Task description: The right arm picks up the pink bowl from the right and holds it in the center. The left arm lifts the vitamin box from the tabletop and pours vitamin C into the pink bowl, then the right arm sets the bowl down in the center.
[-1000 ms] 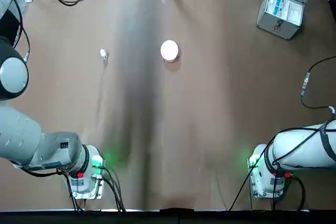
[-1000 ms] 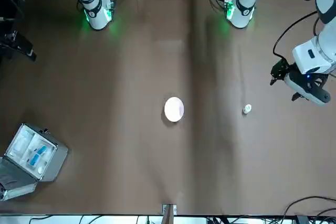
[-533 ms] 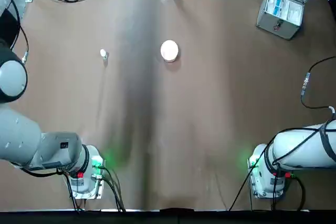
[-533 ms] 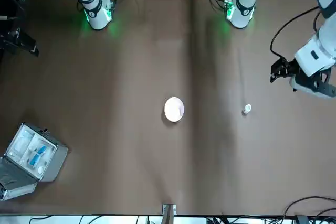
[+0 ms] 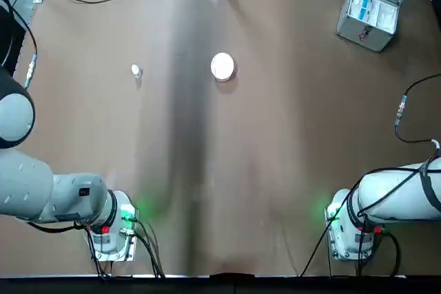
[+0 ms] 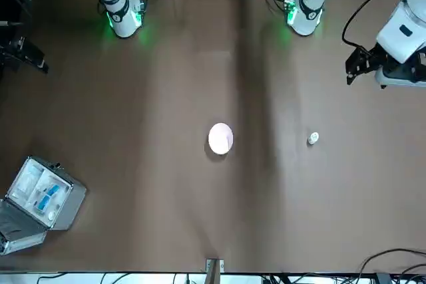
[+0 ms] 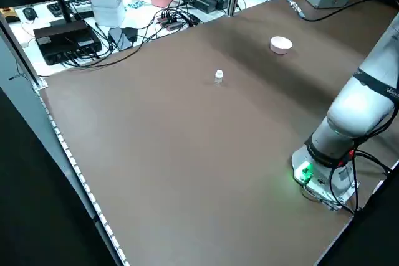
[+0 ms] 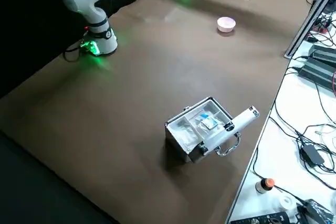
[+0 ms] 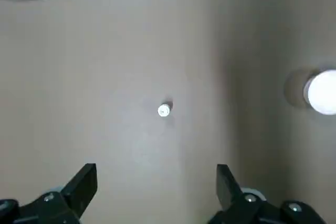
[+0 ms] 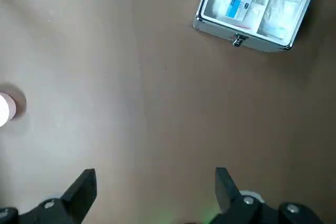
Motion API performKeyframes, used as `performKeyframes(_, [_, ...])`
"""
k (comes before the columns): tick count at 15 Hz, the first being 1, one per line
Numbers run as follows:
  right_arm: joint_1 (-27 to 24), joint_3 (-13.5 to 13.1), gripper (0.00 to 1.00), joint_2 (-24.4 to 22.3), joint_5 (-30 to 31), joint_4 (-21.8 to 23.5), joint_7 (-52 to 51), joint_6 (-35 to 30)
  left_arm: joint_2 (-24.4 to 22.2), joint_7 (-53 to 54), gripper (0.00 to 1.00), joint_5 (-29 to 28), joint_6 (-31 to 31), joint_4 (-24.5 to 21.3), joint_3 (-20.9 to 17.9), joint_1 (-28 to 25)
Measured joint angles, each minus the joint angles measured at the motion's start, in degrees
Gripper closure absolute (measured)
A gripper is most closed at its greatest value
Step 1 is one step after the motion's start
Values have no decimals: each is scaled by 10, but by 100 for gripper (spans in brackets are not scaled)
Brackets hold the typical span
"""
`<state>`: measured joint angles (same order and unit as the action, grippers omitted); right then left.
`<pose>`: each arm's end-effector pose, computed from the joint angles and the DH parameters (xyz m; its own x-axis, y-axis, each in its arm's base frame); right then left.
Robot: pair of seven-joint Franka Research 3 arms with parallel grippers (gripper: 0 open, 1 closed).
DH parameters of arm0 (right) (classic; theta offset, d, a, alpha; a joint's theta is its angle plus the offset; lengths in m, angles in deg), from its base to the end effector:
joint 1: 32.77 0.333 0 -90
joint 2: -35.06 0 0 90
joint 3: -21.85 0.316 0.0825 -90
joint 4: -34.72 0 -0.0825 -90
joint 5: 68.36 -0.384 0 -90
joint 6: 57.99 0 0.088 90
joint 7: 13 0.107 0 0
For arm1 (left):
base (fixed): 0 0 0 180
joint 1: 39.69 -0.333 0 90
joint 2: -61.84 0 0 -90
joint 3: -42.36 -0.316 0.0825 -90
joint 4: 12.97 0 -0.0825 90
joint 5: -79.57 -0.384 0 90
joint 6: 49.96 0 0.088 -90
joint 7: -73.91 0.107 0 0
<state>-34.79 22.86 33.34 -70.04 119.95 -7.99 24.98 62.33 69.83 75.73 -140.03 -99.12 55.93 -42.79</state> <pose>0.5322 -0.0058 0.6689 0.9948 -0.1013 -0.0118 -0.1016 -0.9944 -0.0277 0.5500 -0.0937 0.6520 0.9917 -0.1110 0.0645 -0.1072 -0.9924 -0.0604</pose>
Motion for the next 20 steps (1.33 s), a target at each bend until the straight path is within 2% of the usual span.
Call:
performKeyframes(8, [-10,-6,0,1,0,1,1,37,3,-25,0,1,0,1,-16,-14])
performKeyframes(9, [-11,-6,0,1,0,1,1,37,3,-25,0,2,0,2,-31,-12])
performKeyframes(10, [-11,-6,0,1,0,1,1,37,0,-24,0,8,0,3,-66,9])
performKeyframes(11, [-11,-6,0,1,0,1,1,37,-2,-24,0,8,0,3,-76,17])
performKeyframes(20, [-11,-4,0,1,0,1,1,36,-3,-26,0,9,-1,3,-80,25])
